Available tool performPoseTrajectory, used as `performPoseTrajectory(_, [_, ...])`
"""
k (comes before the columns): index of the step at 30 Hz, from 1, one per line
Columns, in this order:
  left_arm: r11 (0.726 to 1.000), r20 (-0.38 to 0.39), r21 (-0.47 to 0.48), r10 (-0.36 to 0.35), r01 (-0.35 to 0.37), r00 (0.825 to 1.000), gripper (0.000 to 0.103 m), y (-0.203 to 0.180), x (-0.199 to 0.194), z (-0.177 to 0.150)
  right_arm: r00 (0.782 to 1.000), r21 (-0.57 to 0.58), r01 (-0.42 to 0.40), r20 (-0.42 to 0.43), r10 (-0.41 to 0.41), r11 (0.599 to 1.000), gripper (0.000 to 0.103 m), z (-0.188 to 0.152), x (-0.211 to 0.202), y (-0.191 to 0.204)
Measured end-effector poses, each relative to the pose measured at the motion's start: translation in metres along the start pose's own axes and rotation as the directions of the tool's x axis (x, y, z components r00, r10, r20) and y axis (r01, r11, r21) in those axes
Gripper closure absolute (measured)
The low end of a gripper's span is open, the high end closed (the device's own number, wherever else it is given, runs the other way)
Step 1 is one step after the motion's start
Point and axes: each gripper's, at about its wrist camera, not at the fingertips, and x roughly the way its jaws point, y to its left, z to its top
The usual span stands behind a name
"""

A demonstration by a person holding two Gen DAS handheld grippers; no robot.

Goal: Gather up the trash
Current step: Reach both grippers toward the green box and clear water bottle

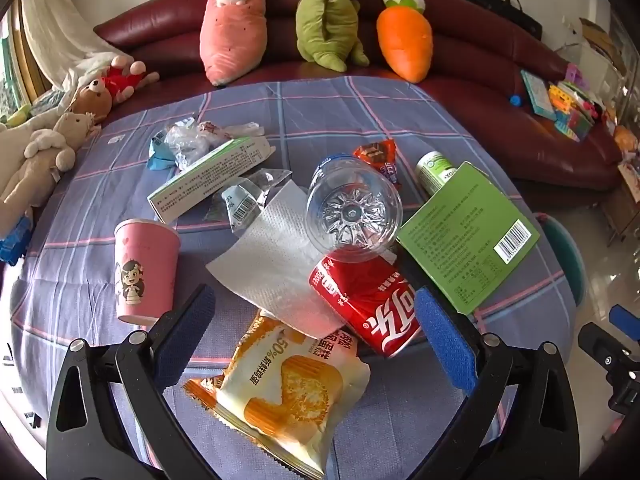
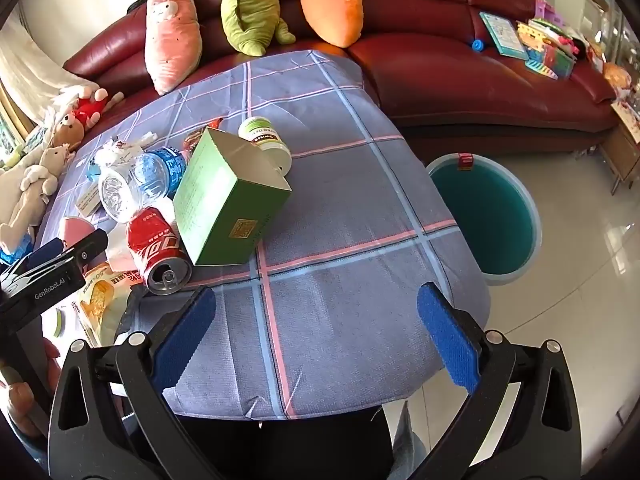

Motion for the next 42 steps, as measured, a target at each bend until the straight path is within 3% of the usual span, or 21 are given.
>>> performPoseTrajectory(14, [1.0,0.016,0.001,-0.002,0.002,1.0,0.003,0.009,-0.011,0.006,0.999,-0.027,0.005,0.044,-0.004,1.0,0.006,0.002,-0.015,0.006])
performPoseTrajectory(42, [1.0,0.011,0.006,-0.008,0.008,1.0,0.003,0.011,-0.011,0.001,1.0,0.003,-0.017,0.026,0.017,1.0,0.006,0.004,-0.012,-0.001])
